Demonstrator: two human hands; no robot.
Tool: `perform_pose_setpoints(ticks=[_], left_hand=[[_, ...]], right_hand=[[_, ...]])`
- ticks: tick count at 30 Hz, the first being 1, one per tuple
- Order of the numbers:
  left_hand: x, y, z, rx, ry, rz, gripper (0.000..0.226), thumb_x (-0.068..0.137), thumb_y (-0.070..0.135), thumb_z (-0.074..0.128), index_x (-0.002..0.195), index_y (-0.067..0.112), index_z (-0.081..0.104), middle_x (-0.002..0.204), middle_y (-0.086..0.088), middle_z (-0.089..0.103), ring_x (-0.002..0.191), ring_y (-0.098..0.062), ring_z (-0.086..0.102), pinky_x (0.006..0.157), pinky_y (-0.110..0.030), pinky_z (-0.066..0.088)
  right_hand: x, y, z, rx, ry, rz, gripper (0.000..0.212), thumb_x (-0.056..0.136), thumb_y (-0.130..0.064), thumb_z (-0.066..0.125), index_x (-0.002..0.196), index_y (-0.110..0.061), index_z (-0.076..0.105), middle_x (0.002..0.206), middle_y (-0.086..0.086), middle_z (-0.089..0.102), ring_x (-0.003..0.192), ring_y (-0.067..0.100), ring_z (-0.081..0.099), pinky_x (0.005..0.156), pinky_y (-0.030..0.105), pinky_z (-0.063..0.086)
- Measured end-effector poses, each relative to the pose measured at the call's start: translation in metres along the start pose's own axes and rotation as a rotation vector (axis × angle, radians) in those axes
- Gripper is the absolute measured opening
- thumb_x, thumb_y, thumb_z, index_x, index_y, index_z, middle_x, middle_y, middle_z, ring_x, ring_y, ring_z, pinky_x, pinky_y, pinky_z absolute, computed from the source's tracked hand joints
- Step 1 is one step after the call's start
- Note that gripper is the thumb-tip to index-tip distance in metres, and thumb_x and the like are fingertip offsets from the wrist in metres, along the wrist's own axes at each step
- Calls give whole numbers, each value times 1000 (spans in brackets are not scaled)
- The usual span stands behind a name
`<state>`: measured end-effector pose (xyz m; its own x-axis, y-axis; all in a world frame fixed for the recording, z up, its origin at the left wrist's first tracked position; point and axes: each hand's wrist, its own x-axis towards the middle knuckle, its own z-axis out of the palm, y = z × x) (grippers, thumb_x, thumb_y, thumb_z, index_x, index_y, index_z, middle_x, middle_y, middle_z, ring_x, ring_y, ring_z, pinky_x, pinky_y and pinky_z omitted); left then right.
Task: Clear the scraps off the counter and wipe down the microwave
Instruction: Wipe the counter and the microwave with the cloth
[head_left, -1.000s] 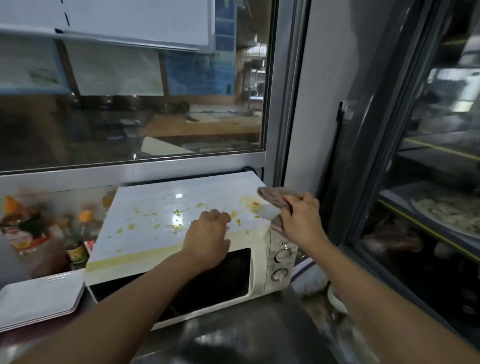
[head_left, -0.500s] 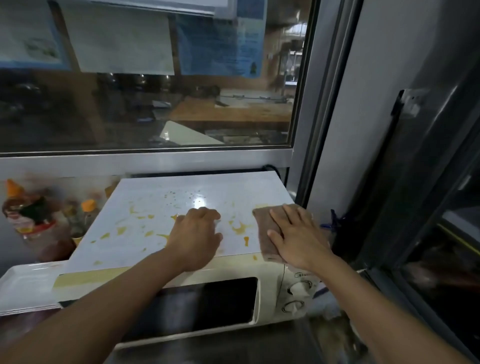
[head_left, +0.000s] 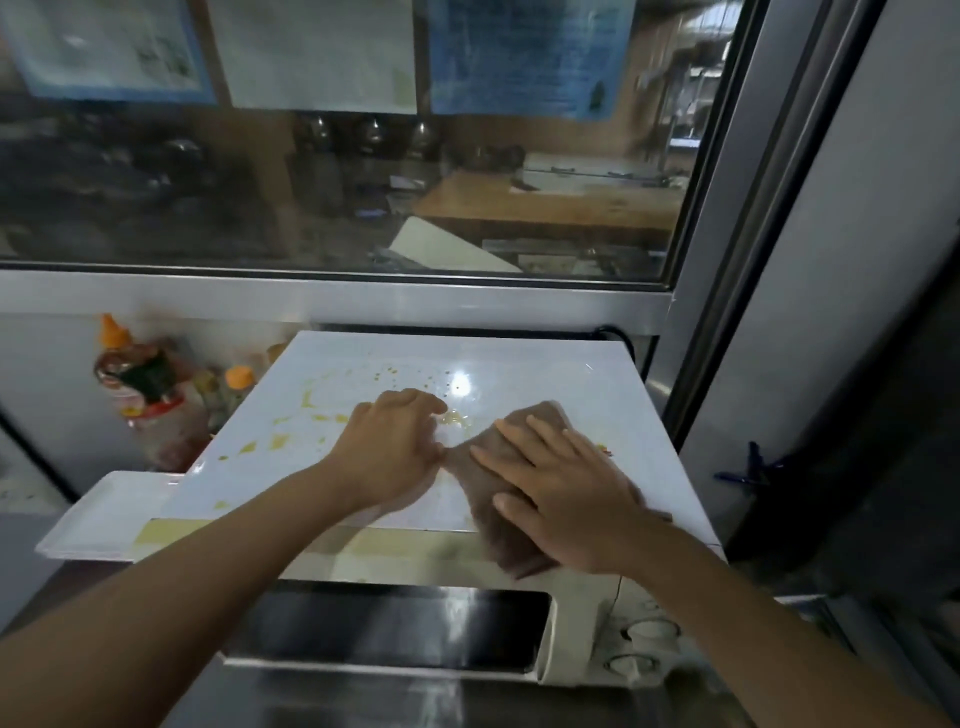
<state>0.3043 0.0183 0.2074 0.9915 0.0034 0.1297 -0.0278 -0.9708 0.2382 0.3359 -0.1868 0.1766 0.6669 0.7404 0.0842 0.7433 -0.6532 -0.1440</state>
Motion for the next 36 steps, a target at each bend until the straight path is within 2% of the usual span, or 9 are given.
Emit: perform_pose_setpoints(ticks=[4, 9, 16, 19, 22, 24, 28, 31, 36], left_hand=[[16, -11, -4, 52, -23, 16, 45, 91, 31, 50, 134, 21, 44, 140, 4, 44, 129, -22, 38, 104, -41, 33], [30, -27, -4, 57, -64, -10, 46, 91, 37, 48, 135, 25, 41, 141, 6, 41, 132, -20, 33, 108, -39, 27], [29, -43, -1, 22, -94, 28, 50, 86, 40, 53, 133, 27, 40, 137, 3, 41, 124, -23, 39, 101, -42, 32], [27, -54, -4, 13, -81, 6, 52, 87, 43, 53, 134, 24, 41, 140, 4, 40, 127, -22, 38, 104, -42, 31], [20, -74, -8, 23, -50, -50, 53, 88, 46, 52, 136, 26, 40, 143, 7, 37, 131, -20, 34, 107, -42, 28], [14, -90, -13, 67, -37, -91, 52, 88, 45, 52, 136, 27, 40, 143, 7, 37, 131, -20, 34, 105, -41, 28], [6, -115, -24, 137, -55, -181, 49, 89, 45, 51, 133, 25, 42, 139, 4, 41, 128, -22, 37, 105, -42, 32], [-2, -121, -28, 130, -91, -178, 44, 89, 46, 51, 126, 24, 47, 136, 4, 43, 125, -23, 40, 102, -43, 35], [-15, -132, -32, 92, -58, -169, 48, 89, 46, 51, 131, 24, 43, 139, 6, 41, 127, -19, 38, 105, -44, 33]], right_hand=[[37, 52, -14, -56, 76, 115, 47, 100, -32, 31, 146, -29, 25, 154, -4, 20, 140, 18, 17, 114, 34, 16], [103, 77, -14, -150, 12, 418, 50, 97, -44, 24, 146, -33, 19, 154, 4, 21, 140, 30, 17, 114, 49, 15], [98, 12, 5, -74, 20, 35, 53, 95, -47, 26, 147, -38, 15, 157, -6, 13, 143, 19, 7, 117, 41, 8], [107, 38, -6, -72, 23, 128, 49, 99, -40, 29, 147, -33, 21, 155, -7, 19, 141, 16, 14, 115, 38, 15], [134, 41, -9, -141, -10, 359, 51, 98, -48, 23, 147, -35, 18, 157, -2, 14, 142, 25, 13, 115, 45, 13], [155, 16, -2, -133, -31, 366, 54, 95, -55, 22, 147, -39, 15, 158, 0, 10, 143, 30, 9, 115, 50, 9], [156, -47, 20, -80, -43, 1, 58, 91, -61, 20, 145, -46, 8, 158, -7, 5, 145, 22, -1, 117, 47, 1], [146, -45, 18, -55, -36, -150, 60, 90, -60, 23, 146, -43, 13, 157, -9, 10, 144, 14, 4, 118, 40, 5], [187, -28, 11, -100, -2, 188, 52, 96, -50, 27, 145, -35, 21, 155, -5, 18, 141, 23, 14, 115, 46, 13]])
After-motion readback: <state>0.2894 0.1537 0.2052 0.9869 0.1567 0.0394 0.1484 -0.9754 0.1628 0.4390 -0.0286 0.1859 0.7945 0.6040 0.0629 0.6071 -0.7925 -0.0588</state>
